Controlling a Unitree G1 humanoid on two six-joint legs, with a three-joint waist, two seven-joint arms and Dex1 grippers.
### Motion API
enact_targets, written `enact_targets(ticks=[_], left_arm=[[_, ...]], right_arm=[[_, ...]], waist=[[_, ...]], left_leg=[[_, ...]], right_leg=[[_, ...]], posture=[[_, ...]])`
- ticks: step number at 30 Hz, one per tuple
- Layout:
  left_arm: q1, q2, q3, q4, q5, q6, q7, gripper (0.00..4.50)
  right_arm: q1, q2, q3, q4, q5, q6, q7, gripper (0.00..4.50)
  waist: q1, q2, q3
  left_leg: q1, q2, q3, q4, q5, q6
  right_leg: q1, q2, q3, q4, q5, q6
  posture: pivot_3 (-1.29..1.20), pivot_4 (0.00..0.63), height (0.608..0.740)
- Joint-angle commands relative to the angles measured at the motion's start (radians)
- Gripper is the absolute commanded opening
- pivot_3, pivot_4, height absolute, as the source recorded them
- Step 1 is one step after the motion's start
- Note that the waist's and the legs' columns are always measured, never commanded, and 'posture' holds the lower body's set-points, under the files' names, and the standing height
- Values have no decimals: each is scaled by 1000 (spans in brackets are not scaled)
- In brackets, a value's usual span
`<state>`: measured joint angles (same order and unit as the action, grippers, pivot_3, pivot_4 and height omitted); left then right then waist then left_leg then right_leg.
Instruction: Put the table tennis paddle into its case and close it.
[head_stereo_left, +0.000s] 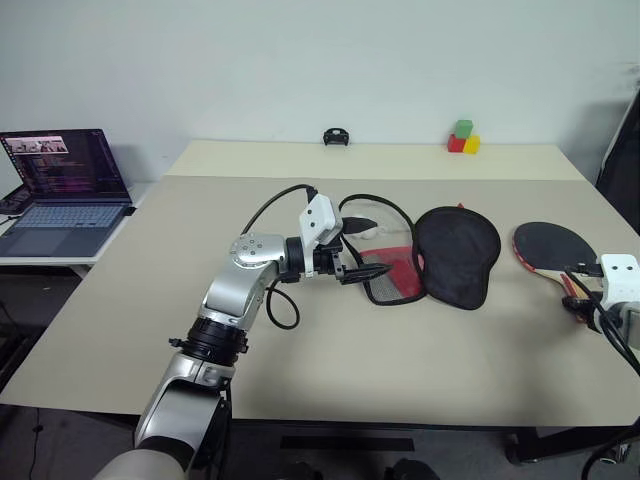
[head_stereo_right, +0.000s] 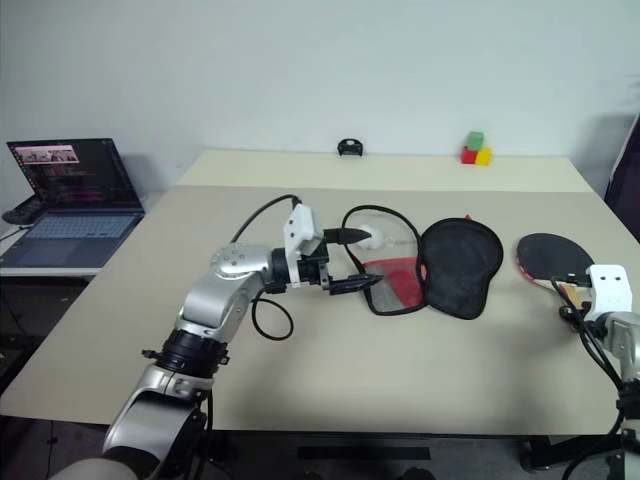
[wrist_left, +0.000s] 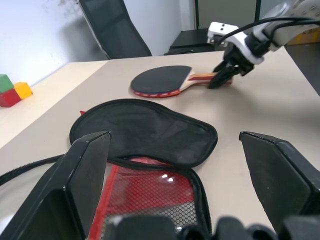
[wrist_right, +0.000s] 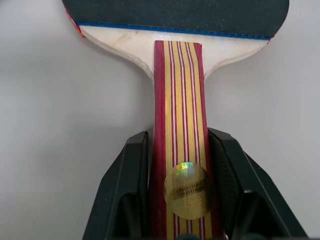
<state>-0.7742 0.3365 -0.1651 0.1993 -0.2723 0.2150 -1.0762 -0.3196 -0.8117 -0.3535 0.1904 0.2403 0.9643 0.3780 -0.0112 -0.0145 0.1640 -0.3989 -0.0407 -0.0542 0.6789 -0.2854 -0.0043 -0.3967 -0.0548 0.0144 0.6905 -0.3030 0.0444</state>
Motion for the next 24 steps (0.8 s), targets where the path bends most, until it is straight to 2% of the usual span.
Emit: enact_targets(ticks=[1, 4, 8, 16, 18, 22, 24], left_arm=[[-4, -14, -13, -56, -31, 11, -28, 4500], [4, -24, -24, -77, -47, 31, -56, 4500], [19, -18, -35, -105, -69, 60, -93, 4500], [31, -16, -37, -132, -76, 82, -121, 4500], [34, -16, -40, -135, -74, 81, -120, 4500], [46, -12, -42, -147, -71, 83, -115, 4500], [50, -10, -41, -151, -72, 85, -112, 4500]], right_arm=[[144, -17, -88, -294, 78, 178, 45, 1372], [256, 13, -177, -481, 124, 297, 45, 1372], [363, 48, -252, -610, 152, 378, 50, 1368], [396, 80, -257, -625, 149, 373, 37, 1363], [395, 80, -248, -598, 139, 353, 32, 2094], [389, 70, -229, -569, 127, 331, 31, 3284], [372, 80, -230, -558, 132, 331, 28, 3284]], waist=[[5, 0, 0], [9, 0, 0], [7, 0, 0], [7, 0, 0], [7, 0, 0], [6, 0, 0], [5, 0, 0]], left_leg=[[0, 0, 0, 0, 0, 0], [0, 0, 0, 0, 0, 0], [4, 0, 0, 0, 0, 1], [14, 0, 0, -1, -1, 1], [14, 0, 0, -1, -1, 1], [14, 0, 0, -1, -1, 1], [14, 0, 0, -1, -1, 1]], right_leg=[[0, 0, 0, 0, 0, 0], [0, 0, 0, 0, 0, 0], [4, 0, 1, 0, 0, 0], [12, 1, 1, -1, 0, 0], [12, 1, 1, -1, 0, 0], [12, 1, 1, -2, 0, 0], [12, 1, 1, -2, 0, 0]], posture=[[0, 150, 740], [0, 150, 740], [0, 150, 740], [0, 150, 740], [0, 150, 740], [0, 150, 740], [0, 150, 740]])
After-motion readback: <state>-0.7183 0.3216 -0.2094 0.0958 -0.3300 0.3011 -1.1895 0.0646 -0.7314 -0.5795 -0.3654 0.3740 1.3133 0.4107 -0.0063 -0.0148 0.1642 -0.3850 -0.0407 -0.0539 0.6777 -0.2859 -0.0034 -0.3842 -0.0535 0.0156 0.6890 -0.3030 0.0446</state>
